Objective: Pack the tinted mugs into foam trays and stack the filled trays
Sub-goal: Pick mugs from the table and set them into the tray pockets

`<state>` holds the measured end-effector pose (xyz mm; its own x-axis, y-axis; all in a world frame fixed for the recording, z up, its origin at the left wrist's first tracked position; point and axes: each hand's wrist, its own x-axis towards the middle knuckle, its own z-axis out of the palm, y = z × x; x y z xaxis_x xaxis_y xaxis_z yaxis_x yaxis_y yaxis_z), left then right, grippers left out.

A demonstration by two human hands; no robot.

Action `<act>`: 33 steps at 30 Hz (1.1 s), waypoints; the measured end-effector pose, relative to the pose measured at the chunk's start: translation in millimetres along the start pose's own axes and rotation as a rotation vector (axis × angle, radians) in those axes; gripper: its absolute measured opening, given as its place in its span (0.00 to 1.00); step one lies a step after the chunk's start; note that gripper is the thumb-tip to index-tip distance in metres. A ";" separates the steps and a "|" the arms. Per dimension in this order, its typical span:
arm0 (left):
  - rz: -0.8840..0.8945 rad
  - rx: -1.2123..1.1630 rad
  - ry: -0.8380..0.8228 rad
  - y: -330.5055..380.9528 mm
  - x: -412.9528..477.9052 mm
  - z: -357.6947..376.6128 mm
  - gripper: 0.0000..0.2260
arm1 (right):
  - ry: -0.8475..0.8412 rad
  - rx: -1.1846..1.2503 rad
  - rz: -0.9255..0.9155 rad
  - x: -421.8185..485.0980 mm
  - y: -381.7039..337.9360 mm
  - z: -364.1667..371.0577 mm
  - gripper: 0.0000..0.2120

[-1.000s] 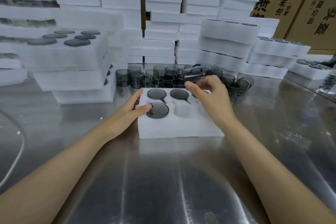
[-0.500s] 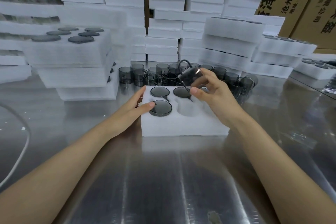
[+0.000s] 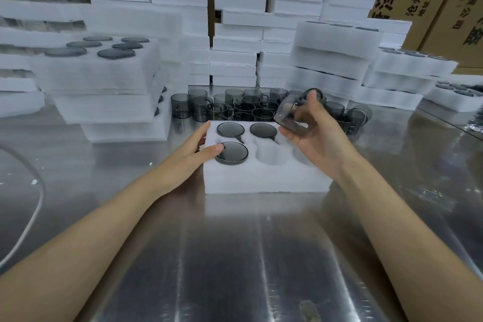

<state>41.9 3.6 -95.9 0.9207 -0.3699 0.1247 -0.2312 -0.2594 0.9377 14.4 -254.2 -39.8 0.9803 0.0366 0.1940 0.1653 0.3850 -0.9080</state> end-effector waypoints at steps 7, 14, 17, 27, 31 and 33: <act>-0.013 -0.002 -0.002 -1.4 1.3 -0.9 0.39 | -0.040 -0.292 -0.081 1.1 6.9 -5.1 0.23; -0.008 -0.013 -0.003 -1.0 0.7 -0.8 0.39 | -0.072 -0.479 -0.244 -0.3 10.3 0.1 0.07; -0.014 0.006 -0.001 -1.1 0.5 -0.9 0.39 | -0.029 -0.512 -0.177 -2.9 8.0 4.2 0.05; -0.012 0.011 -0.002 -1.4 0.6 -0.8 0.39 | -0.102 -0.492 0.053 -10.2 -6.6 2.7 0.09; -0.004 0.019 -0.002 -0.9 0.4 0.0 0.40 | 0.017 -0.772 -0.155 -14.2 -10.6 7.9 0.10; -0.003 0.019 -0.002 -0.1 0.1 0.3 0.40 | 0.114 -1.000 -0.316 -15.1 -9.2 8.5 0.19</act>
<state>41.9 3.3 -96.1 0.9207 -0.3708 0.1214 -0.2345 -0.2773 0.9317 -2.9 -250.5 -31.1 0.8728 -0.0397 0.4865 0.3779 -0.5759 -0.7249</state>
